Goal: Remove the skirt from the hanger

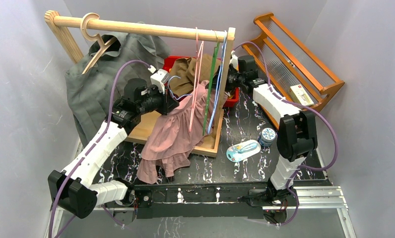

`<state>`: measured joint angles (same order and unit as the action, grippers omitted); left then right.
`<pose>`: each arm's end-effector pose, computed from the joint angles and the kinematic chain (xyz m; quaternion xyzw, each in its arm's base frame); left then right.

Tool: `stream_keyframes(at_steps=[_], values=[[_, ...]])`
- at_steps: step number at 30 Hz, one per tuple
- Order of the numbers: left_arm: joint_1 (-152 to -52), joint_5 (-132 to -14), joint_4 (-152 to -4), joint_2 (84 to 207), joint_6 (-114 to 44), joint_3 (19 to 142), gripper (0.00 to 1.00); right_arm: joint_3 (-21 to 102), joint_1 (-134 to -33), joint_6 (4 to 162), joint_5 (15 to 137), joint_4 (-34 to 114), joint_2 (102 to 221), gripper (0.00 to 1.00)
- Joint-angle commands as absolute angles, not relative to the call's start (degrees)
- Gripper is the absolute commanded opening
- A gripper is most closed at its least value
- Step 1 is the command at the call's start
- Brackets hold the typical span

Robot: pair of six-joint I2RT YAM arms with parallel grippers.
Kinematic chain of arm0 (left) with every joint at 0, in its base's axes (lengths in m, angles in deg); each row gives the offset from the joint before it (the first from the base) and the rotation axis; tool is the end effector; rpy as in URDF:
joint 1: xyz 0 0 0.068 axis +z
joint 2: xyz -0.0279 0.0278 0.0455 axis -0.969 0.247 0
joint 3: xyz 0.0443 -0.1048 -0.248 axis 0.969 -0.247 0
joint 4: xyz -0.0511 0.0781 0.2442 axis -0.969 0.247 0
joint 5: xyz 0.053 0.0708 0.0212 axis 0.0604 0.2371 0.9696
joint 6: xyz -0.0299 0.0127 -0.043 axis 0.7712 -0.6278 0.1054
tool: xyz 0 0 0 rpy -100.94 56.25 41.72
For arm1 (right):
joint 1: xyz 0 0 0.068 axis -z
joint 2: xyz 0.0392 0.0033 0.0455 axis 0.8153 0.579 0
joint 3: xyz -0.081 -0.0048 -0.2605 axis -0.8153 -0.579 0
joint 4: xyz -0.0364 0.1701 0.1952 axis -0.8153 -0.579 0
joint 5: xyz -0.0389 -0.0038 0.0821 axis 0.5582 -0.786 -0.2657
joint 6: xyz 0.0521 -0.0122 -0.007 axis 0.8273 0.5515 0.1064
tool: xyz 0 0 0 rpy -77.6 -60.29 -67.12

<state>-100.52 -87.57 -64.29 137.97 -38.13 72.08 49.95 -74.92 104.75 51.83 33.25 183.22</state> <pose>0.2417 -0.1271 0.3716 0.2340 0.7551 -0.3200 0.5222 0.3905 0.1645 0.3090 -0.0888 0.8213 0.4229 0.3724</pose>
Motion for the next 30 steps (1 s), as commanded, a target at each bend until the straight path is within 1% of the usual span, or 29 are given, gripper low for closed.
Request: stream_keyframes(at_steps=[1, 3, 5, 7, 9, 11, 16, 18, 21, 23, 26, 29, 30], values=[[-100.39, -84.48, -67.66, 136.64, -37.28, 74.19, 0.00, 46.25, -75.77, 105.90, 53.57, 36.70, 180.80, 0.43], [-100.40, -82.25, -67.20, 136.57, -37.03, 74.08, 0.00, 45.34, -75.17, 106.54, 54.08, 37.01, 178.81, 0.34], [-100.40, -80.40, -66.82, 136.44, -36.69, 73.94, 0.00, 43.72, -74.37, 108.06, 53.92, 38.80, 177.93, 0.24], [-100.40, -78.87, -66.86, 136.10, -35.97, 73.66, 0.00, 41.66, -73.14, 109.75, 53.29, 41.35, 176.97, 0.16], [-100.40, -77.77, -67.09, 135.54, -35.61, 73.28, 0.00, 39.68, -71.47, 111.49, 53.28, 43.06, 176.06, 0.12], [-100.35, -76.47, -67.07, 134.73, -35.46, 72.82, 0.00, 37.32, -69.54, 113.12, 52.80, 46.33, 174.92, 0.00], [-100.40, -75.01, -67.91, 131.64, -35.67, 70.82, 0.00, 33.65, -65.14, 114.52, 52.48, 49.89, 174.48, 0.00], [-100.39, -76.75, -69.32, 129.37, -36.40, 69.10, 0.00, 32.53, -63.18, 115.83, 51.01, 52.30, 175.63, 0.00], [-100.40, -82.57, -71.38, 126.35, -38.57, 66.35, 0.00, 34.37, -61.93, 114.62, 48.09, 50.62, 178.49, 0.00], [-100.40, -83.19, -71.55, 125.05, -39.18, 65.56, 0.00, 34.63, -61.97, 113.89, 46.62, 49.99, 179.49, 0.00], [-100.40, -78.85, -73.53, 123.99, -37.31, 64.45, 0.00, 32.90, -62.10, 115.29, 43.89, 52.57, 179.99, 0.00], [-100.40, -67.48, -75.32, 124.23, -29.74, 64.58, 0.00, 31.91, -62.26, 115.80, 41.49, 54.00, 180.04, 0.00], [-100.44, -65.31, -76.26, 124.35, -25.75, 64.46, 0.00, 32.01, -62.51, 116.07, 40.08, 54.62, 180.04, 0.00]])
